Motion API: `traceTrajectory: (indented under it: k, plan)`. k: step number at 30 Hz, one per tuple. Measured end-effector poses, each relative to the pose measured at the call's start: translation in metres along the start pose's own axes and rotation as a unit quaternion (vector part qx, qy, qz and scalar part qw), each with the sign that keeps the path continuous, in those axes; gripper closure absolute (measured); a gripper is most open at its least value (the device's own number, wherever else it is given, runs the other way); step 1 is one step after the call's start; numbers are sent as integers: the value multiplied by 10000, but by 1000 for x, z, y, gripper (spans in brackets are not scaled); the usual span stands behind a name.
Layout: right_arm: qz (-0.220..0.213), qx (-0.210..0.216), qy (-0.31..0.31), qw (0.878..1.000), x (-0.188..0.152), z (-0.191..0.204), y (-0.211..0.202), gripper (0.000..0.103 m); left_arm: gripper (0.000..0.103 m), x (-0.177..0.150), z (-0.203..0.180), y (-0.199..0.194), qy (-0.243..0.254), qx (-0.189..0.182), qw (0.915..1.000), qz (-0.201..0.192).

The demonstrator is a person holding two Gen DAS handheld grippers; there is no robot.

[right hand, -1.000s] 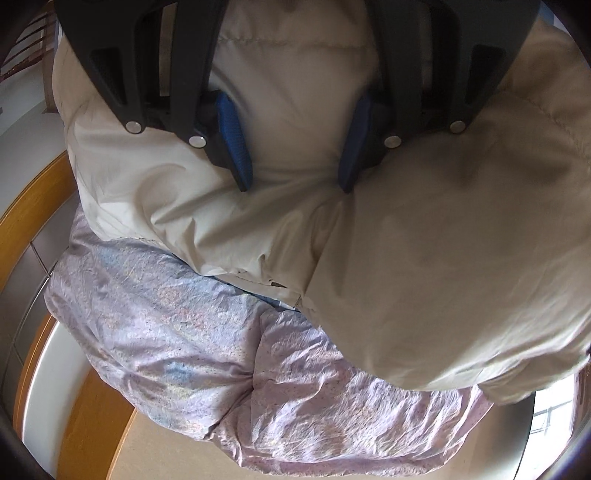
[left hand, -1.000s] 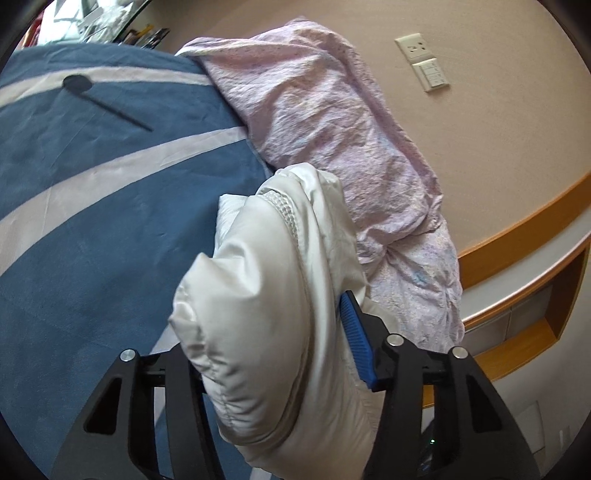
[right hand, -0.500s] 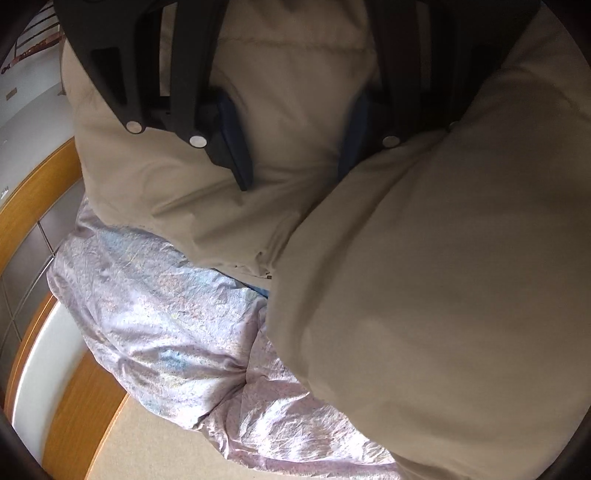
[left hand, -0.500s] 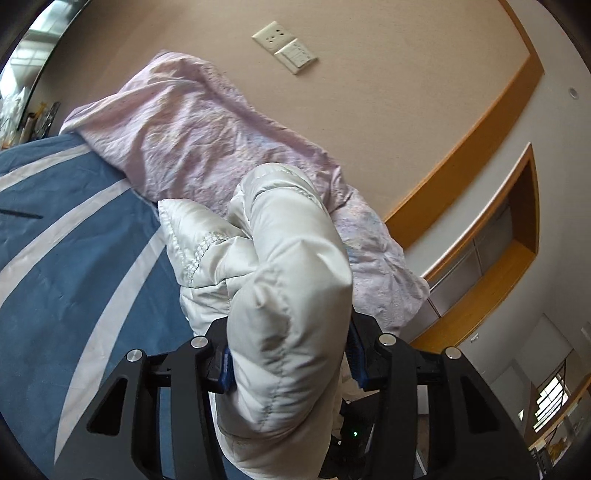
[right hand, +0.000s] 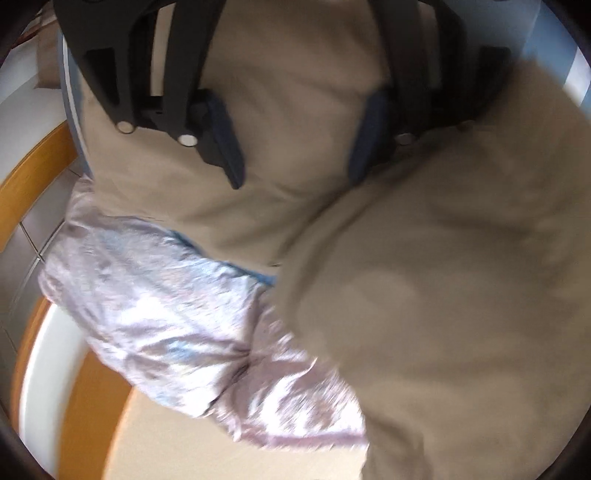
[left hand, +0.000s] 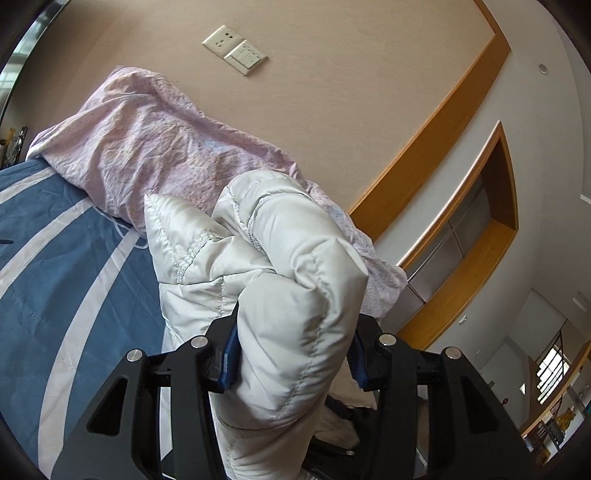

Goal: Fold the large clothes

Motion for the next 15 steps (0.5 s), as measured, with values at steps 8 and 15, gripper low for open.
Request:
traceTrajectory:
  k: [8,15]
  plan:
    - [-90,-671,1072,9919,-22,-89,-29,30,56,-6,-43,13,439,-370,9983,115]
    - [368,-307,2171,9750,-44,-138,-10,30,56,-27,-94,37,968,-788,9914,382]
Point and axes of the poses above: each gripper's, at about its wrist camera, not at the fingertips, and y roughly the way its jaws point, z to its left, x to its top, the point moved 4 cm from there along y, roughly the way its jaws point, and after that the axes turned 5 degrees about y, right-handed, at the moved point
